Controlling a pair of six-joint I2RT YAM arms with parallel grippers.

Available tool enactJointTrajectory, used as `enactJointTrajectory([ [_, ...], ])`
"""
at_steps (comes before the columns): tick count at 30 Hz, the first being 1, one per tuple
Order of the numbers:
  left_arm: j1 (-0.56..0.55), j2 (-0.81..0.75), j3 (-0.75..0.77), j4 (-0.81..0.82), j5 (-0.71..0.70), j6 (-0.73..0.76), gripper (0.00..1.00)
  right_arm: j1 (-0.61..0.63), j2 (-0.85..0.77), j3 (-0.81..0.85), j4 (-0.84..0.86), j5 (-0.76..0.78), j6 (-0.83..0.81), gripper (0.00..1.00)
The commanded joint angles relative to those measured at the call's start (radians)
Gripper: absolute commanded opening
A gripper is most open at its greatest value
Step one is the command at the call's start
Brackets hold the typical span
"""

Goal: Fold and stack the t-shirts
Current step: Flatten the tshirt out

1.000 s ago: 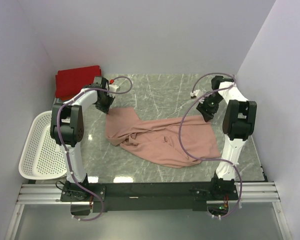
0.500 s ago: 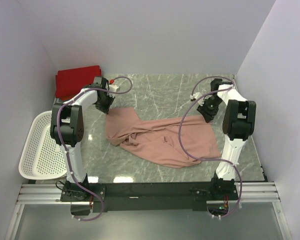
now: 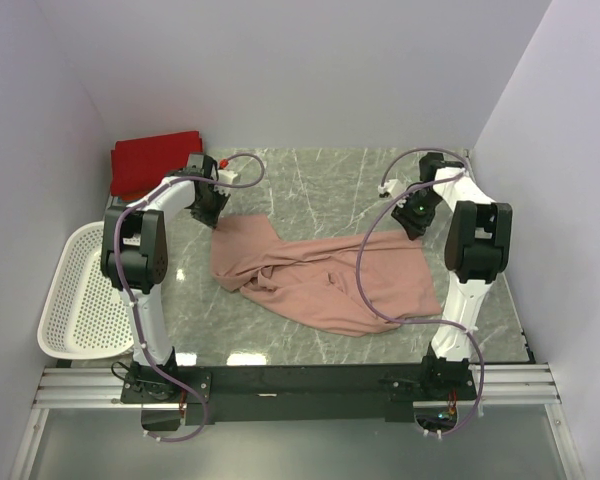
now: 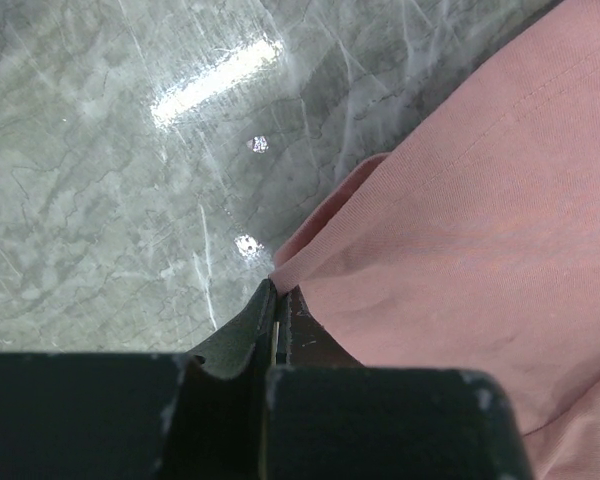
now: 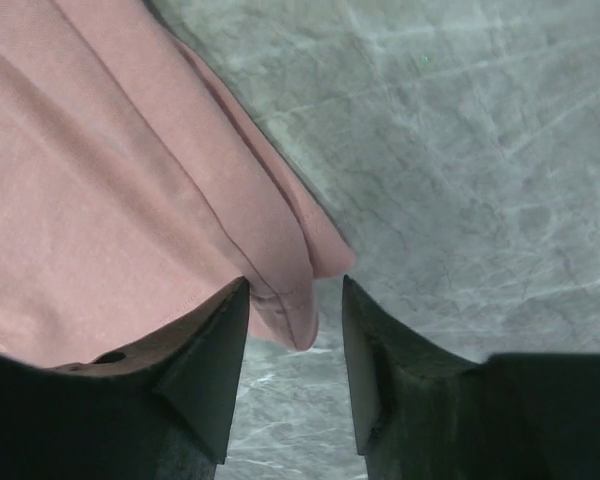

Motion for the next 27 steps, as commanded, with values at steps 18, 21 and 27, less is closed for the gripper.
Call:
enactJointTrajectory([
  [18,0.095,-0.119,0.164,-0.020,0.106,-0.017,0.01,0.003,-0.195,0.149,-0.061,-0.008,0.011,0.00],
  [21,0.119,-0.154,0.213,-0.006,0.138,-0.041,0.01,0.002,-0.224,0.180,-0.036,0.009,0.069,0.00],
  [27,0.198,-0.250,0.312,0.076,0.227,-0.123,0.01,-0.009,-0.333,0.237,0.034,0.023,0.204,0.00],
])
